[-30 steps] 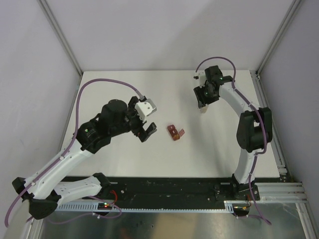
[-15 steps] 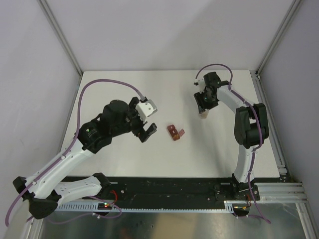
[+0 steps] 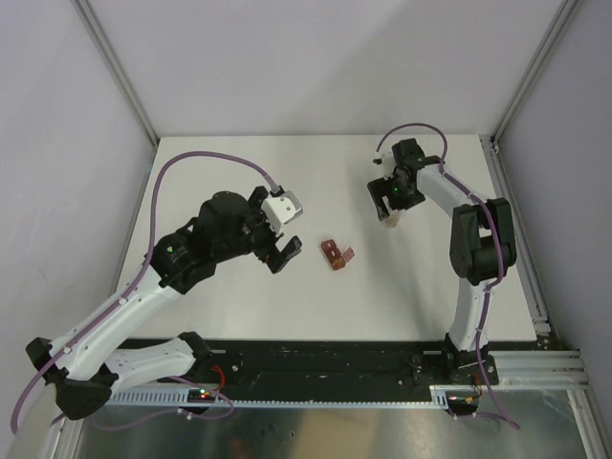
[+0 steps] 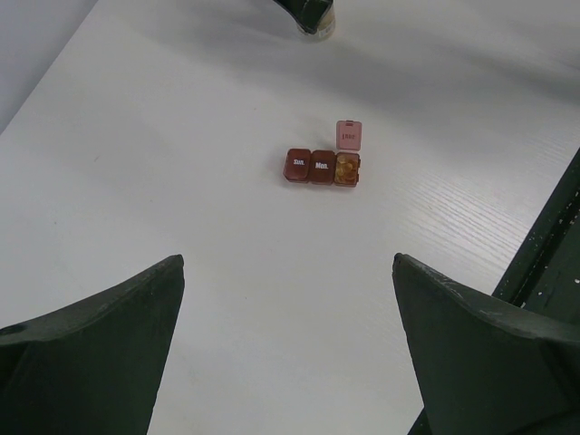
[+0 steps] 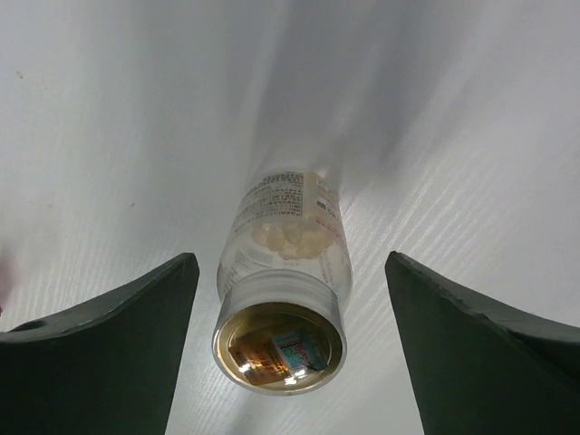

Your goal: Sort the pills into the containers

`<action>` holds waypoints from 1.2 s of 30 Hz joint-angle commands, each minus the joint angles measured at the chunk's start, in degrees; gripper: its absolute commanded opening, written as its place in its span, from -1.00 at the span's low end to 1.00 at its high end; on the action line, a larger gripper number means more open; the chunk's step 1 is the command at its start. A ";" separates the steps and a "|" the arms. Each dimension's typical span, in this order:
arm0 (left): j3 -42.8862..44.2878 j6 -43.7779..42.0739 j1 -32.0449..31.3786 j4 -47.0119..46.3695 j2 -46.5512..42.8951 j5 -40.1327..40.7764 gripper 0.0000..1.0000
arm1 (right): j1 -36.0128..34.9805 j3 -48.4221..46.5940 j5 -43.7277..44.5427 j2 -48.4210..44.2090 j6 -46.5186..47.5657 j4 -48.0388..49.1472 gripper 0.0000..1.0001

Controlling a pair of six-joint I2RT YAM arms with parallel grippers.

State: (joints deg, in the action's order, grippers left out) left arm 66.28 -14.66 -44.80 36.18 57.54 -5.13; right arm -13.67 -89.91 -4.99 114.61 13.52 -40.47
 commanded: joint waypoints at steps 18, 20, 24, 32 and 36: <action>-2.00 -3.21 3.59 -2.34 -0.02 0.28 0.99 | -4.02 -3.26 -5.48 -17.67 0.63 -6.03 0.99; -2.38 -3.57 4.26 -2.37 -0.64 -0.37 0.99 | -6.31 -2.82 -5.75 -18.15 1.05 -5.92 0.99; -3.57 -4.05 5.94 -2.35 -2.57 -2.20 0.99 | -10.43 -2.57 -6.57 -17.22 1.71 -5.71 0.99; -6.12 -4.72 9.77 -2.35 -6.85 -3.96 0.99 | -16.17 -3.53 -9.92 -9.70 1.76 -5.66 0.99; -6.95 -4.63 10.84 -2.37 -7.82 -3.82 0.99 | -17.41 -3.97 -12.31 -5.93 0.90 -5.25 0.99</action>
State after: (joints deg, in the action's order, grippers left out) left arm 59.99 -18.09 -35.20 35.16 51.13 -7.84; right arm -30.13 -91.74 -14.39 105.82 15.03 -45.98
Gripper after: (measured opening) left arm 0.995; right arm 0.993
